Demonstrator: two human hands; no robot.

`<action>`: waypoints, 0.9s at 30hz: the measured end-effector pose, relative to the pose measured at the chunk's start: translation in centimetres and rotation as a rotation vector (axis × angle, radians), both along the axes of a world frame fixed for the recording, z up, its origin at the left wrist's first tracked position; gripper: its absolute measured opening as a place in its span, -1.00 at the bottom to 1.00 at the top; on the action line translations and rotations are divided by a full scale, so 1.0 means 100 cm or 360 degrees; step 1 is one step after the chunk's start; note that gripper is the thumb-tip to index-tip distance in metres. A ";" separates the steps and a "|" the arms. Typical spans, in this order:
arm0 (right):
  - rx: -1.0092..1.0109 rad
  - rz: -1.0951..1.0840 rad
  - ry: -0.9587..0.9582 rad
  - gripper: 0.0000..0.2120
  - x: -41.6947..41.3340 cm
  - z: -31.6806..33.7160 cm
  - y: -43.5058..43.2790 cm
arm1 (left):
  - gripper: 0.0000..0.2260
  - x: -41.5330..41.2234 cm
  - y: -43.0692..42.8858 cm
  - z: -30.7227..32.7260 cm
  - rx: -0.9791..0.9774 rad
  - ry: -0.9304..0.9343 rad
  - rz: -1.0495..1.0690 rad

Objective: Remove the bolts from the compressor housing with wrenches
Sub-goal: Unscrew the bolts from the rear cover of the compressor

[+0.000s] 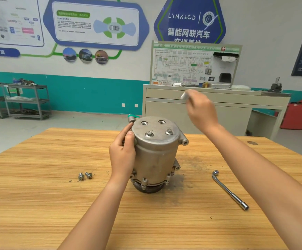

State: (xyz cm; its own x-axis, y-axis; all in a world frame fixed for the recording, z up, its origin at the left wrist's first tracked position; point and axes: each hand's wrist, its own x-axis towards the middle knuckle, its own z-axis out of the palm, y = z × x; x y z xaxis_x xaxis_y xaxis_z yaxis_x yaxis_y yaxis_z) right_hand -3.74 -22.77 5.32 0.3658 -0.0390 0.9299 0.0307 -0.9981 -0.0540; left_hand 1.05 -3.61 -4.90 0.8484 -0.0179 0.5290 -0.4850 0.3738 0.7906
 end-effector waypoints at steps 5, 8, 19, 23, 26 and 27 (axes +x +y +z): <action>0.0663 0.0105 0.0103 -0.72 -0.067 0.000 0.015 | -0.74 -0.004 0.000 -0.006 -0.0047 0.0034 0.0073; 0.0035 -0.0394 0.0796 -0.59 -0.107 -0.022 0.035 | -0.73 -0.010 -0.003 -0.009 -0.0063 0.0010 0.0122; -0.0401 -0.0912 0.1260 -0.43 -0.122 -0.023 0.075 | -0.70 -0.019 -0.010 -0.009 -0.0024 -0.0065 0.0228; -0.0670 -0.0995 0.1354 -0.29 -0.116 -0.024 0.097 | -0.72 -0.018 -0.009 -0.007 -0.0010 -0.0043 0.0222; -0.0732 -0.1048 0.1231 -0.33 -0.121 -0.030 0.092 | -0.71 -0.015 -0.005 -0.008 -0.0033 -0.0016 0.0217; -0.0736 -0.1081 0.1149 -0.37 -0.124 -0.031 0.085 | -0.71 -0.014 -0.004 -0.008 -0.0027 -0.0026 0.0215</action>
